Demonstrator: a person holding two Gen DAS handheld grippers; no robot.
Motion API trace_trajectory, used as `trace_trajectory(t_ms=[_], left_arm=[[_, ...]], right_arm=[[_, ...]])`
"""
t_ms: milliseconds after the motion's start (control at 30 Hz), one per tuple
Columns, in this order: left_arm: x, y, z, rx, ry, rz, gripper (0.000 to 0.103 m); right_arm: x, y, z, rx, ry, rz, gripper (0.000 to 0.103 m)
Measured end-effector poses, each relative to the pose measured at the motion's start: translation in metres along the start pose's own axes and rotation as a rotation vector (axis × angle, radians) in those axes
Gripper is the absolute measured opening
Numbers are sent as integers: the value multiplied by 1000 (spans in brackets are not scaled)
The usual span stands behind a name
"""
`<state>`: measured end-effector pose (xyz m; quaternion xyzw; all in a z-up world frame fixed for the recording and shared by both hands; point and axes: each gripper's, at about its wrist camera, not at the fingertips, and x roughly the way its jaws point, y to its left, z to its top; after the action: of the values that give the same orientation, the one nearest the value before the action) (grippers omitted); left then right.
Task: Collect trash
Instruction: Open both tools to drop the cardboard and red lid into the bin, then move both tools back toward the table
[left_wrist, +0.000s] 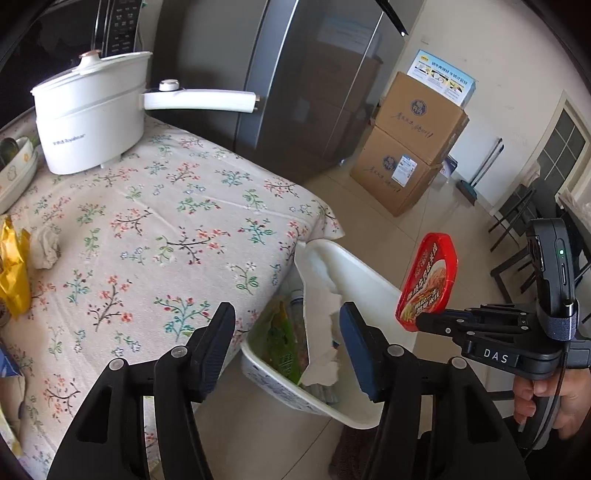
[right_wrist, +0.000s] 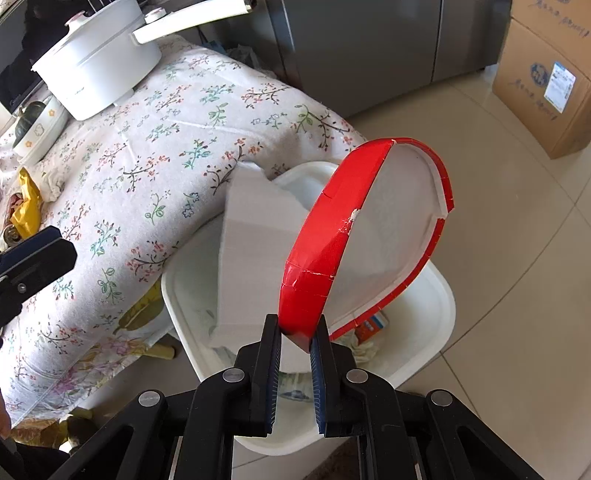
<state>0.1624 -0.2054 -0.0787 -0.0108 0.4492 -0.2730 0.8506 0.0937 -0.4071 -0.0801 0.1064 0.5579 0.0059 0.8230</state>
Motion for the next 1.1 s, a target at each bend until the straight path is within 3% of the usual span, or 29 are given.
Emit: trace_trajectory(t_ms=[300,367,433,1100], left_arm=[[-39,38,-4,-35,-4,114,72],[-48,47,-6,-48,-5,132,74],[-58,57,-8,-61,-14,151,76],[-131,161,-47,-244,3,391,95]], right_arm=[[11,10,6,10,30,-6,16],[11,11,8,30,34,-14,29],[9,12,10,53,22,-8,55],[11,93,25,-88,1,1,79]])
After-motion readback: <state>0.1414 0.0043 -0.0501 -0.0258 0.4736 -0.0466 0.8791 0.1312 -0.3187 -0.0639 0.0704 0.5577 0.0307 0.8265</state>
